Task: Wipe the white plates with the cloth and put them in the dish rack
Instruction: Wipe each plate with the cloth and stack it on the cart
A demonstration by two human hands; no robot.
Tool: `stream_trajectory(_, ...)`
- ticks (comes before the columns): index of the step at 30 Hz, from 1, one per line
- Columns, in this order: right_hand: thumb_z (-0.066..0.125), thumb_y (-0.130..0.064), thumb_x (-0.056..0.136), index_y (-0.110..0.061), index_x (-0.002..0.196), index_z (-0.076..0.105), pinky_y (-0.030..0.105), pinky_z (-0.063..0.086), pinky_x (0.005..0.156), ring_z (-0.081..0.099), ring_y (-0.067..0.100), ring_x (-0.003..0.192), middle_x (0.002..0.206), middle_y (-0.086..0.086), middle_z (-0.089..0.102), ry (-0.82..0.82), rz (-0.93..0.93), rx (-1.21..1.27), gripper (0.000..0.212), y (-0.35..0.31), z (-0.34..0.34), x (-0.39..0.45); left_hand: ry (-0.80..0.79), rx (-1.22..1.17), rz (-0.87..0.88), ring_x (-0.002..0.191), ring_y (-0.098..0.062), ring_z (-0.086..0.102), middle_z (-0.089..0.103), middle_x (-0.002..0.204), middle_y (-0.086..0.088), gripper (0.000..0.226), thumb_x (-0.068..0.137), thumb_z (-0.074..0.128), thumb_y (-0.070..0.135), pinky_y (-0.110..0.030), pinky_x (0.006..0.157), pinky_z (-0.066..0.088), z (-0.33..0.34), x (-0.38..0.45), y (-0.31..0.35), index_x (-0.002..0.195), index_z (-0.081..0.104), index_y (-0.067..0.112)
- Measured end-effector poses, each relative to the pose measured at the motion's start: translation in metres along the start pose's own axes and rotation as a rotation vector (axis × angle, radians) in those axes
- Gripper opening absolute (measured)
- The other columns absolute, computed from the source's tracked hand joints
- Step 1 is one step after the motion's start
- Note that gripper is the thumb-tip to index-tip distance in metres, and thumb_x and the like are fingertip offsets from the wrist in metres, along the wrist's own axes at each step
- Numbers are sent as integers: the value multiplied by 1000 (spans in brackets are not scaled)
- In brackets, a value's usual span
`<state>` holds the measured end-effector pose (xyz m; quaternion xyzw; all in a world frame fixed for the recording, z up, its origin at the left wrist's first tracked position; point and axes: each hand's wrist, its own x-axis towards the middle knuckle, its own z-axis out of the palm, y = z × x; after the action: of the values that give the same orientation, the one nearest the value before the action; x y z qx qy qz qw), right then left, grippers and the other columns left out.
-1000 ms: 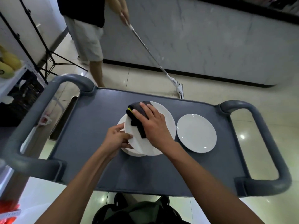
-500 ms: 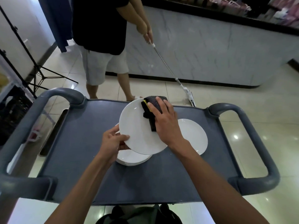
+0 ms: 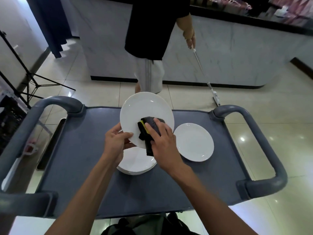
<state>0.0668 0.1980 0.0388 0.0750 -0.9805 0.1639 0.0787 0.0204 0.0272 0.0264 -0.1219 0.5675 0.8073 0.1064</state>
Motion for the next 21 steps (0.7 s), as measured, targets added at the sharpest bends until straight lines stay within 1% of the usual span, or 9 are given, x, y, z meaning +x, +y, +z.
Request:
stream_trajectory(3, 51, -11, 96, -31, 156, 26, 50, 29, 114, 17, 30, 148, 165, 5, 15, -21, -21, 59, 68, -12, 7, -5, -3, 0, 7, 76, -34, 74, 76, 93, -13, 43, 87, 56, -13, -42, 60, 61, -3, 2, -1, 120, 69, 10)
stream_trajectory(5, 52, -11, 96, -31, 156, 26, 50, 27, 116, 14, 30, 149, 165, 4, 13, -29, -26, 87, 69, -13, 9, -10, 1, 0, 7, 75, -33, 74, 77, 91, -12, 42, 87, 56, -13, -41, 59, 61, -5, 2, -1, 120, 69, 9)
stream_trajectory(9, 53, -10, 95, -31, 154, 32, 50, 33, 112, 19, 30, 148, 165, 5, 17, -19, -55, 63, 66, -5, 8, -15, -2, 6, -2, 73, -33, 73, 77, 91, -11, 42, 86, 55, -14, -40, 58, 60, -6, 0, -2, 117, 70, 11)
stream_trajectory(12, 53, -7, 92, -32, 153, 36, 50, 38, 106, 24, 31, 146, 163, 6, 22, 29, -10, 19, 67, 8, 6, -13, 4, 12, 0, 71, -30, 73, 77, 88, -8, 42, 85, 56, -14, -38, 58, 60, -10, 0, 0, 109, 72, 15)
stream_trajectory(14, 55, -5, 91, -33, 153, 34, 51, 40, 104, 23, 32, 146, 163, 7, 21, 44, 28, -13, 71, 19, 5, -8, 5, 21, 5, 71, -30, 72, 76, 87, -8, 40, 85, 57, -15, -37, 57, 59, -13, 1, 2, 109, 72, 14)
stream_trajectory(17, 59, -2, 89, -35, 154, 31, 50, 41, 102, 21, 32, 146, 163, 7, 19, 72, 49, -50, 77, 31, 2, -2, -16, 39, 17, 71, -30, 72, 76, 89, -9, 41, 85, 57, -16, -38, 57, 59, -16, 0, 3, 115, 69, 10)
stream_trajectory(21, 57, -1, 89, -34, 155, 26, 52, 38, 104, 17, 33, 148, 164, 7, 15, 94, 81, -97, 80, 40, -5, 10, -49, 58, 16, 71, -31, 73, 77, 88, -9, 43, 85, 58, -16, -38, 57, 59, -19, -2, 1, 112, 71, 14)
